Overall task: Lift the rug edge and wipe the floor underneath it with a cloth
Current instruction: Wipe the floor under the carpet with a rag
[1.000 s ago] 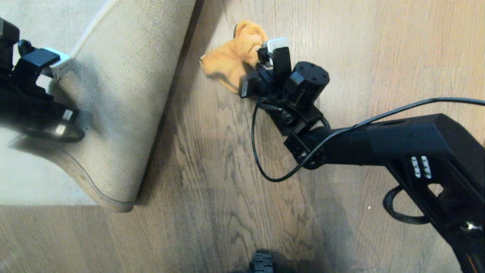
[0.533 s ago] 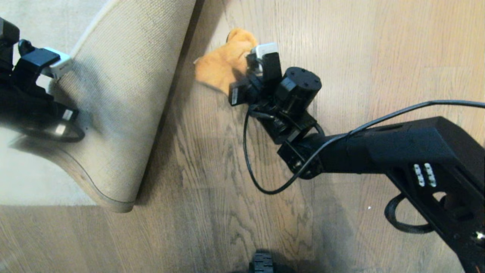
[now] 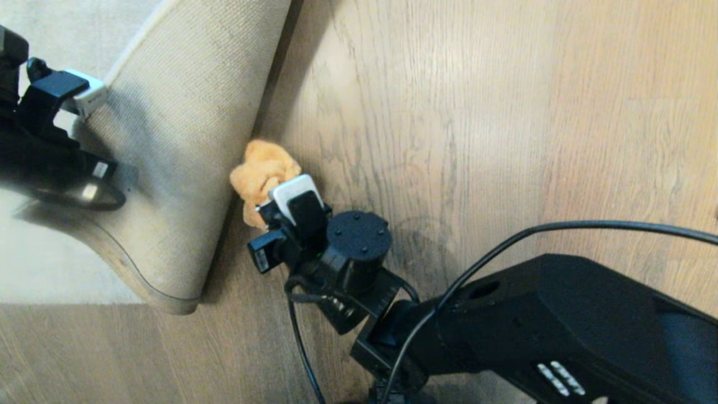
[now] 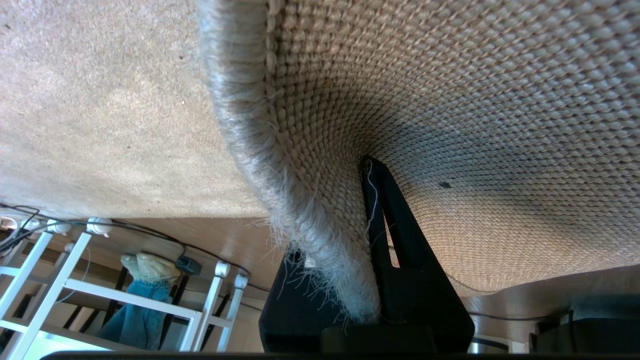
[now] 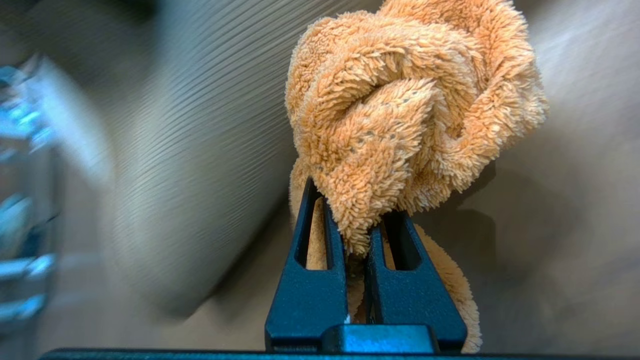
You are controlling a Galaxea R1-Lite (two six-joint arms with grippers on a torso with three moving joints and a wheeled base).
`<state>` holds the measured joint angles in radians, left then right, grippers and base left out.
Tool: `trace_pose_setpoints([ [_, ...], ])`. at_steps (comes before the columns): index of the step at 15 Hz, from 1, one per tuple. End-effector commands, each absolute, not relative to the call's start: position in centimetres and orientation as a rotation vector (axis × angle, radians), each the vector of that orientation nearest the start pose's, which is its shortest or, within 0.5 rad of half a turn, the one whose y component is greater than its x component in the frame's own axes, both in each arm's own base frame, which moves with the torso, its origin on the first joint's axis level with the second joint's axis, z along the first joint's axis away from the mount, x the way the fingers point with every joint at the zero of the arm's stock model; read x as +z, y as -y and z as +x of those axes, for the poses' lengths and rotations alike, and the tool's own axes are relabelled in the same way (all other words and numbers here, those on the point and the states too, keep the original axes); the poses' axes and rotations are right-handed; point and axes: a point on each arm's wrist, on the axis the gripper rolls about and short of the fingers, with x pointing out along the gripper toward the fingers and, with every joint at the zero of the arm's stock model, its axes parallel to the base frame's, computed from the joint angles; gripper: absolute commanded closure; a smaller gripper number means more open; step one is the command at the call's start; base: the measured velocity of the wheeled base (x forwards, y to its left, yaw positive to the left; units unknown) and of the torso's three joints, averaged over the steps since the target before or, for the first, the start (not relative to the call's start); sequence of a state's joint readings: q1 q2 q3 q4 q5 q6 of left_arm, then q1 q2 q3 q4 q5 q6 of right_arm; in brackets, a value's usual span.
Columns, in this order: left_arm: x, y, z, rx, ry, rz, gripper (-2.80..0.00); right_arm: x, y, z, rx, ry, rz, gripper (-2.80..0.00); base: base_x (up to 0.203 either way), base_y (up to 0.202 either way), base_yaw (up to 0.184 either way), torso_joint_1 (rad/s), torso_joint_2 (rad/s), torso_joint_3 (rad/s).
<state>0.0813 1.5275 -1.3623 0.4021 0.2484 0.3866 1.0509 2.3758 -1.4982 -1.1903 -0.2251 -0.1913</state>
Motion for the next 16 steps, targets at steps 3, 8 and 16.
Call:
trace_pose_setpoints([
  [3, 29.1, -2.5, 25.6, 0.201, -0.625, 0.424, 0.00, 10.7, -43.7, 22.4, 0.855, 0.275, -0.027, 0.00, 0.000, 0.000, 0.000, 0.000, 0.00, 0.000],
  [8, 29.0, -2.2, 25.7, 0.191, -0.625, 0.428, 0.00, 9.9, -43.8, 23.5, 0.836, 0.273, -0.029, 0.00, 0.000, 0.000, 0.000, 0.000, 0.00, 0.000],
  [16, 28.7, -2.2, 25.6, 0.186, -0.634, 0.428, 0.00, 16.1, -38.9, 32.2, 0.618, 0.405, 0.030, 0.00, 0.000, 0.000, 0.000, 0.000, 0.00, 0.000],
])
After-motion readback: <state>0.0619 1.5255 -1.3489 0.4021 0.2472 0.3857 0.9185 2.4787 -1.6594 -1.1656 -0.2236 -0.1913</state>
